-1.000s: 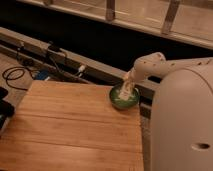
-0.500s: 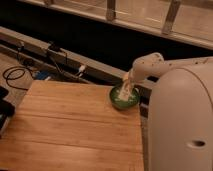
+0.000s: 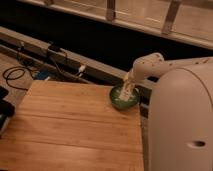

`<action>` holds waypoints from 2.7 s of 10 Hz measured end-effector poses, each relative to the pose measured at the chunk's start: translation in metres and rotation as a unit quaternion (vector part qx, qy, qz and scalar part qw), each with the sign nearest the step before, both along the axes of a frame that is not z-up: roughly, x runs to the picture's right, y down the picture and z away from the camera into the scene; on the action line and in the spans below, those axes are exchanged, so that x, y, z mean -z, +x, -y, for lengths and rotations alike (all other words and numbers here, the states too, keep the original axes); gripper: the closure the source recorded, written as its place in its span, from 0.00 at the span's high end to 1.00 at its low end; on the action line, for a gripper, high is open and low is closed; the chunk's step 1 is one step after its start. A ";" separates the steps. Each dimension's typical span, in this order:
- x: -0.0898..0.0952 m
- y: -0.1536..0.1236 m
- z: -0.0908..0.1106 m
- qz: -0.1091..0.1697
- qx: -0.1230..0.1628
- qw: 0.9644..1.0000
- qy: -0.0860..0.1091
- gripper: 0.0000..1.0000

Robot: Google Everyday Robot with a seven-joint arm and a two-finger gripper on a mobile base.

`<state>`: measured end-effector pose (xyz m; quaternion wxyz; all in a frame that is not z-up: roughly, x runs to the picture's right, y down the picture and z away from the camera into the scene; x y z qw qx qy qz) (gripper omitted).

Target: Place the bottle in the ceramic bowl

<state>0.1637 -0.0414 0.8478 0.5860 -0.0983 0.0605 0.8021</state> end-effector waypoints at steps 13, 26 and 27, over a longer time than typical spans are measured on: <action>0.000 0.001 -0.001 0.000 -0.001 1.000 -0.001 0.80; 0.000 0.001 -0.001 0.000 -0.001 1.000 -0.001 0.80; 0.000 0.001 -0.001 0.000 -0.001 1.000 -0.001 0.80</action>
